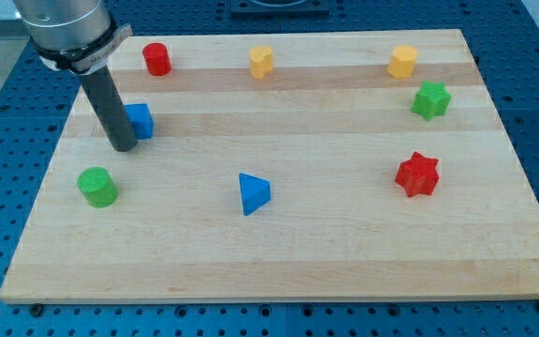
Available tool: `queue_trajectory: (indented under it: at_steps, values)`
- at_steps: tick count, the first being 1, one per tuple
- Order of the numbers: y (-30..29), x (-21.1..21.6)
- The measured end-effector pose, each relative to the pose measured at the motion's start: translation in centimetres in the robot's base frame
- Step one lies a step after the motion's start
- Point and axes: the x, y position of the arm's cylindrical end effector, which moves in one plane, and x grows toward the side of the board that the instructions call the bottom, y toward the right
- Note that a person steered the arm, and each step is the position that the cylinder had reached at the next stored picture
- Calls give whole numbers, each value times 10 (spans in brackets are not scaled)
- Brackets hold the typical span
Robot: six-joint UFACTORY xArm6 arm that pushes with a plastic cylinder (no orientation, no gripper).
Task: Push green star towards yellow circle
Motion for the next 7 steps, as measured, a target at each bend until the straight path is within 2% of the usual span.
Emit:
queue_trajectory:
  at_steps: [4,7]
  values:
    - [1,2]
    - [127,9]
